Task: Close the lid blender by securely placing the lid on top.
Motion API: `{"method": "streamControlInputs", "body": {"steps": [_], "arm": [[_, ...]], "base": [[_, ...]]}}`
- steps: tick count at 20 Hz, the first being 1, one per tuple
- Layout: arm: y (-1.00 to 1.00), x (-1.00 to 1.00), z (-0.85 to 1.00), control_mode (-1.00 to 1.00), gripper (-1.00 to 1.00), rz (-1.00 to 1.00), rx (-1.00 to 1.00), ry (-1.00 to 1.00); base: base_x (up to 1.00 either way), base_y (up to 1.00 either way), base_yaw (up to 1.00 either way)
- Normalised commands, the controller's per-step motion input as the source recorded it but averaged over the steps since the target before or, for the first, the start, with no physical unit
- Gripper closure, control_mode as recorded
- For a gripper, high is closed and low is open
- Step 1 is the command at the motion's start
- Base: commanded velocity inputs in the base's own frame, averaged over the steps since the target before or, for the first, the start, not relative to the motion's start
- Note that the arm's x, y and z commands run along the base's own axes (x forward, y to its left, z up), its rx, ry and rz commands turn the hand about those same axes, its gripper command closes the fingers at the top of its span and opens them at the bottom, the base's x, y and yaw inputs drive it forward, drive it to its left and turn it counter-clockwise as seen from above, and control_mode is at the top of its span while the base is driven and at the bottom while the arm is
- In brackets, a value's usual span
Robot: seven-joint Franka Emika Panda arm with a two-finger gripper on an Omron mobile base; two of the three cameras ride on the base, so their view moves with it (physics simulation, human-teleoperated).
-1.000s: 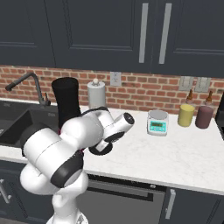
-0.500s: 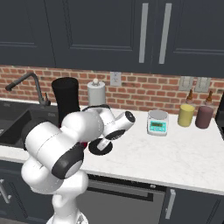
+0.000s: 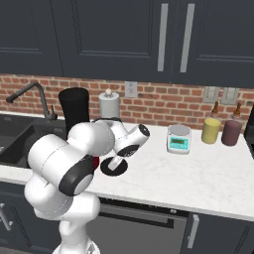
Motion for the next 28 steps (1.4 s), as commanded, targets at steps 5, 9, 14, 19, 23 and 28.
{"method": "streamControlInputs", "body": {"steps": [5, 9, 14, 19, 23, 28], "arm": [[0.01, 0.00, -0.17, -1.00, -1.00, 0.01, 0.00, 0.05], [0.00, 0.00, -0.20, -1.00, -1.00, 0.00, -0.01, 0.06], [0.00, 0.00, -0.14, -1.00, -1.00, 0.01, 0.00, 0.04], [0.00, 0.01, -0.06, -1.00, -1.00, 0.01, 0.00, 0.02], [0.01, 0.03, -0.02, -1.00, -1.00, 0.01, 0.00, 0.01], [0.08, 0.06, -0.01, -1.00, -1.00, 0.00, 0.00, 0.00]], "base": [[0.00, 0.00, 0.00], [0.00, 0.00, 0.00], [0.00, 0.00, 0.00], [0.00, 0.00, 0.00], [0.00, 0.00, 0.00], [0.00, 0.00, 0.00]]}}
